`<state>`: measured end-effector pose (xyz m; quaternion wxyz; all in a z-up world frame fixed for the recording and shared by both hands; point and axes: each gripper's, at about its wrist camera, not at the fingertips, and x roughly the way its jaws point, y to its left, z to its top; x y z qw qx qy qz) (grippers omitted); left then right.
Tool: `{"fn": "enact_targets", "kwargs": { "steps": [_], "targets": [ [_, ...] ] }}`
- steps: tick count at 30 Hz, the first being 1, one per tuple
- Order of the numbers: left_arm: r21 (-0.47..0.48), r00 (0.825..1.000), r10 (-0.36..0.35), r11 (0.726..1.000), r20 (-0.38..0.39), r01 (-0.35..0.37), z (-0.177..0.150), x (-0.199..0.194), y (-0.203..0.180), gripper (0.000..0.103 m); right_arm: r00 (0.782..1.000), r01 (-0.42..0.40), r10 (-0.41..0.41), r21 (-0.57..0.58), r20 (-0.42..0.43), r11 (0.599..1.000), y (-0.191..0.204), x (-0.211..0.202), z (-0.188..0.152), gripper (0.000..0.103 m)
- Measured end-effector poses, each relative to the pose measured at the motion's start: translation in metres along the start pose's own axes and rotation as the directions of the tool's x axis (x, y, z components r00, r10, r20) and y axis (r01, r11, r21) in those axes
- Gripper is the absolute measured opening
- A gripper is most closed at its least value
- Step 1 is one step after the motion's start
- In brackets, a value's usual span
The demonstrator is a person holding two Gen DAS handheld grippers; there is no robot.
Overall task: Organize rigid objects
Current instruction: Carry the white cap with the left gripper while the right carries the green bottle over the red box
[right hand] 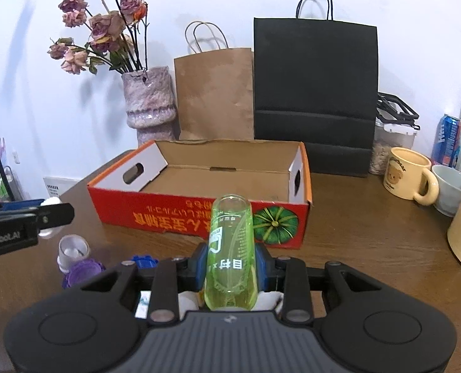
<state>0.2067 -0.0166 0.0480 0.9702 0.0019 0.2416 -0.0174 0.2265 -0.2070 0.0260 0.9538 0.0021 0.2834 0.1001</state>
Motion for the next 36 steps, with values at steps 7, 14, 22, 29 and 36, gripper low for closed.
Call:
{"fn": "enact_targets", "kwargs": {
  "steps": [7,14,22,29,36],
  "targets": [
    [-0.006,1.0,0.02,1.0,0.01,-0.02,0.01,0.017,0.007,0.041,1.0,-0.007,0.006,0.026,0.025,1.0,0.006,0.011,0.014,0.03],
    [-0.004,0.999,0.027,1.0,0.03,-0.027,0.021,0.031,0.009,0.041,0.998,-0.007,0.004,0.044,0.055,0.999,0.01,0.022,0.029,0.03],
    [-0.016,0.999,0.033,0.999,0.04,-0.032,0.028,0.047,0.01,0.041,0.997,-0.004,0.0,0.052,0.078,0.999,0.018,0.035,0.042,0.03],
    [-0.038,0.998,0.047,0.998,0.049,-0.045,0.035,0.063,0.014,0.041,0.996,-0.005,0.001,0.049,0.093,0.999,0.027,0.049,0.053,0.03],
    [-0.056,0.998,0.056,0.997,0.043,-0.053,0.042,0.081,0.018,0.041,0.996,-0.004,0.0,0.038,0.089,0.999,0.032,0.068,0.062,0.03]
  ]
}}
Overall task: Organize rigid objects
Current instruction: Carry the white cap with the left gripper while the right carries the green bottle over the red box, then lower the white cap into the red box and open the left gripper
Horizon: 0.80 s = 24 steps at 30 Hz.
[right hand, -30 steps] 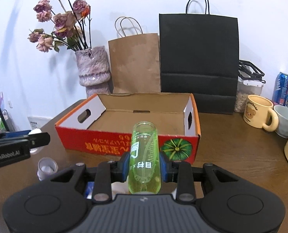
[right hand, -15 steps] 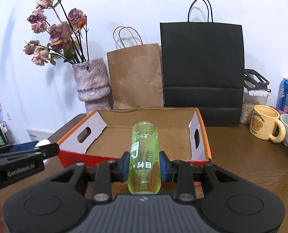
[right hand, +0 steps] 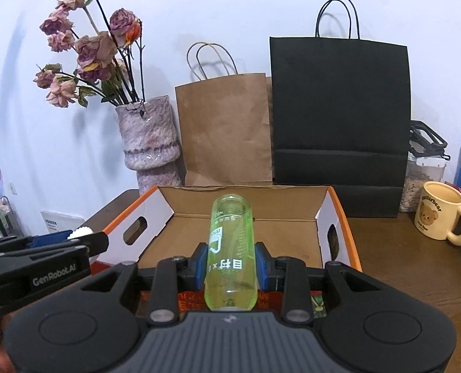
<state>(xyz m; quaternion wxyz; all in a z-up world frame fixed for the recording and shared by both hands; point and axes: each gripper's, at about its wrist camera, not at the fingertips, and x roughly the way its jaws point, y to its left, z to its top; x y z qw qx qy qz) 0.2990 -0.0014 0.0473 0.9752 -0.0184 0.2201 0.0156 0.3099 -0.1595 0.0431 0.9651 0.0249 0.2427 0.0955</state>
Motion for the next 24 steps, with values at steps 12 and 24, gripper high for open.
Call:
{"fn": "enact_targets", "kwargs": {
  "steps": [12,24],
  "targets": [
    [-0.006,1.0,0.011,1.0,-0.018,-0.011,0.012,0.038,0.0,0.041,1.0,0.008,-0.008,0.007,-0.016,1.0,-0.005,0.035,0.013,0.03],
    [0.006,0.999,0.025,1.0,-0.023,-0.024,0.027,0.074,-0.004,0.041,0.999,0.013,-0.013,-0.006,-0.042,1.0,-0.011,0.071,0.028,0.03]
  ]
}}
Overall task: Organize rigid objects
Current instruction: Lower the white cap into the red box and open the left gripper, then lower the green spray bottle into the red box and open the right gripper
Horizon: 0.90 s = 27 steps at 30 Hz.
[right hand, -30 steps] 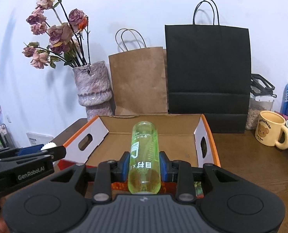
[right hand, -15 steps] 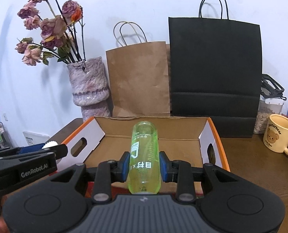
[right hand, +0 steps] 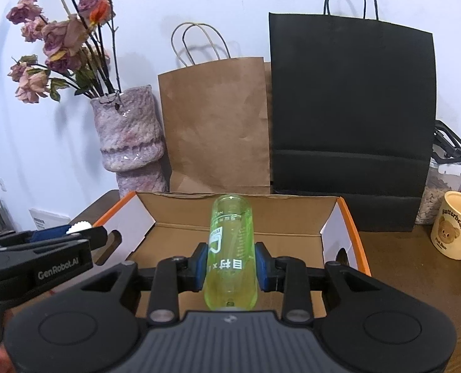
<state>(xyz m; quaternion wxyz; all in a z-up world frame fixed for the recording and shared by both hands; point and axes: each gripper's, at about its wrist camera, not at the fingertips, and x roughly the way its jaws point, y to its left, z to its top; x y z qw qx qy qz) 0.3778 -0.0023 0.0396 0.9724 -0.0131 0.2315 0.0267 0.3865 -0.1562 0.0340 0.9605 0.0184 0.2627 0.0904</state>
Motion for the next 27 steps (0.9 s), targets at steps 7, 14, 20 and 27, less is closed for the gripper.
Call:
{"fn": "enact_targets", "kwargs": {
  "steps": [7,14,20,27],
  "targets": [
    [0.006,1.0,0.005,1.0,-0.014,-0.005,0.005,0.018,-0.001,0.041,1.0,0.01,-0.01,-0.001,-0.016,1.0,-0.003,0.017,0.007,0.03],
    [0.012,0.999,0.01,1.0,-0.03,-0.009,0.007,0.033,-0.003,0.041,0.999,0.017,-0.017,0.005,-0.039,1.0,-0.007,0.029,0.007,0.03],
    [0.028,0.999,0.007,1.0,-0.041,-0.006,0.007,0.04,-0.004,0.046,0.998,0.026,-0.025,0.002,-0.059,1.0,-0.01,0.036,0.006,0.031],
    [0.023,0.999,0.034,0.999,0.0,-0.034,0.008,0.035,-0.003,0.103,0.995,0.101,-0.101,0.014,-0.013,0.995,-0.018,0.026,0.008,0.098]
  ]
}}
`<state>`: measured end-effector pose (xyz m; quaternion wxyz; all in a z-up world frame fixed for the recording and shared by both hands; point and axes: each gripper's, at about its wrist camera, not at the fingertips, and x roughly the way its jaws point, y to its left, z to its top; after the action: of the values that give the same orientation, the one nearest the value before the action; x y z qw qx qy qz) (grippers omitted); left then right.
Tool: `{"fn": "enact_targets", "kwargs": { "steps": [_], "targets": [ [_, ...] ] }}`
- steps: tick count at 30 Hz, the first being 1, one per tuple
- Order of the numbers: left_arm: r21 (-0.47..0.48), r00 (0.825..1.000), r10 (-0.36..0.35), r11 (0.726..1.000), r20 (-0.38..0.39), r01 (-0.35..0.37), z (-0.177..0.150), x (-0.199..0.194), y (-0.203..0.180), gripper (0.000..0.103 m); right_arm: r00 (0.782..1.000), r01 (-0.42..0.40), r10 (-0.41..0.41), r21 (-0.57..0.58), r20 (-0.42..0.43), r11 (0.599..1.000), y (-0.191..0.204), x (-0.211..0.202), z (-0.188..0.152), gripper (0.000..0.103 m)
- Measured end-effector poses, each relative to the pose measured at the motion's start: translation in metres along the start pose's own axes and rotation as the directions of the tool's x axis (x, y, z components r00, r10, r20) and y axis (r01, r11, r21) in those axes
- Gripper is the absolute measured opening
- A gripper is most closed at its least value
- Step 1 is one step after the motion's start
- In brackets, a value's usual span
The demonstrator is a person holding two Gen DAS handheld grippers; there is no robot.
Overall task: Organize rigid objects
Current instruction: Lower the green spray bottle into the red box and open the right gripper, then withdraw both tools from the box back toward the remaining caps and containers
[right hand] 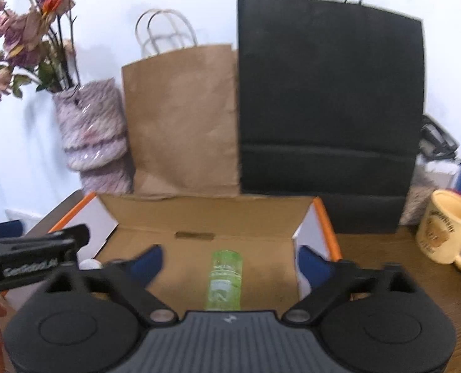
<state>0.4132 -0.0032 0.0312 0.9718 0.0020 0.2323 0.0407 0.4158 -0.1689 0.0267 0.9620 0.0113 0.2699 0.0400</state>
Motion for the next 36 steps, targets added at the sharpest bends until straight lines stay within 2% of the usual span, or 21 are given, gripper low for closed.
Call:
{"fn": "enact_targets", "kwargs": {
  "steps": [3,20,36],
  "targets": [
    [-0.001,1.0,0.006,1.0,-0.003,-0.006,0.001,0.001,0.001,0.103,1.0,-0.001,0.001,0.015,0.007,1.0,-0.004,-0.004,0.002,0.103],
    [-0.006,1.0,0.005,1.0,-0.009,-0.005,0.001,-0.003,0.004,0.103,1.0,-0.01,0.01,-0.013,0.007,1.0,0.003,-0.011,0.0,0.103],
    [0.016,1.0,-0.004,1.0,-0.003,0.004,-0.008,-0.025,0.003,0.103,1.0,-0.009,0.01,-0.024,0.021,1.0,0.007,-0.035,-0.008,0.103]
  ]
}}
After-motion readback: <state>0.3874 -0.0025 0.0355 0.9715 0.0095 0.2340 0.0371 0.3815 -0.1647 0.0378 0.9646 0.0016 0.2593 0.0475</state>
